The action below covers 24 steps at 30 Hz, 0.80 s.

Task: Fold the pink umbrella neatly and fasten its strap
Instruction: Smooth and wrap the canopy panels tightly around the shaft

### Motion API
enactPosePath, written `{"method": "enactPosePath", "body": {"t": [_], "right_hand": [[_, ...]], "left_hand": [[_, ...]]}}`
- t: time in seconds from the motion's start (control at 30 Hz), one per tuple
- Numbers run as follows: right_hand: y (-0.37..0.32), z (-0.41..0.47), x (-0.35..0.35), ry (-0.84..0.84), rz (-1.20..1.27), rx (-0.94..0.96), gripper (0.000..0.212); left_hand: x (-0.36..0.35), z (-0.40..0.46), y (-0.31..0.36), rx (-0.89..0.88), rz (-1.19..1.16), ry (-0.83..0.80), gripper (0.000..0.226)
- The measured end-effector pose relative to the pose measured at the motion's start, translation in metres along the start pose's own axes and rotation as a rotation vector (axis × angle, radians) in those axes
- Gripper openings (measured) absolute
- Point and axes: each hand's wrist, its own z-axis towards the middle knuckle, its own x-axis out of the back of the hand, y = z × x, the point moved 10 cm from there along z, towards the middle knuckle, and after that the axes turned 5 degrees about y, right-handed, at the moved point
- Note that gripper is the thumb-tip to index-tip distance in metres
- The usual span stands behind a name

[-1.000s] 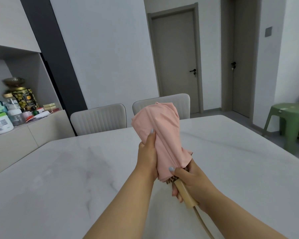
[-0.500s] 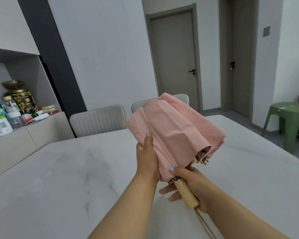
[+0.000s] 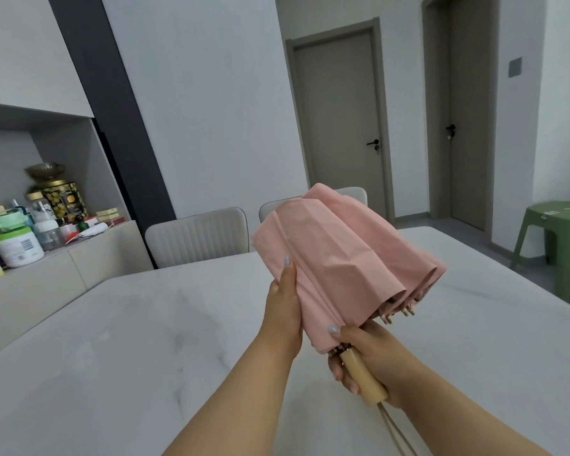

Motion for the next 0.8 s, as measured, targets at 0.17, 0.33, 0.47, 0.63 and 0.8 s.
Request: {"method": "enactPosePath", "body": {"t": [0.17, 0.33, 0.47, 0.63, 0.8], "right_hand": [[0.002, 0.002, 0.006, 0.049, -0.022, -0.005, 0.019], [0.005, 0.004, 0.01, 0.074, -0.067, -0.019, 0.022], [0.007, 0.004, 0.01, 0.079, -0.083, -0.039, 0.021], [0.006, 0.004, 0.01, 0.075, -0.09, -0.03, 0.021], [0.009, 0.005, 0.008, 0.066, -0.069, -0.048, 0.02]], "left_hand": [[0.033, 0.009, 0.038, -0.122, 0.198, 0.256, 0.076], [0.027, 0.004, 0.15, -0.573, 0.566, 0.361, 0.056], [-0.006, 0.008, 0.187, -0.664, 0.837, 0.234, 0.058], [-0.015, 0.028, 0.178, -0.525, 1.121, 0.157, 0.065], [-0.015, 0.038, 0.161, -0.296, 0.919, 0.036, 0.062]]}}
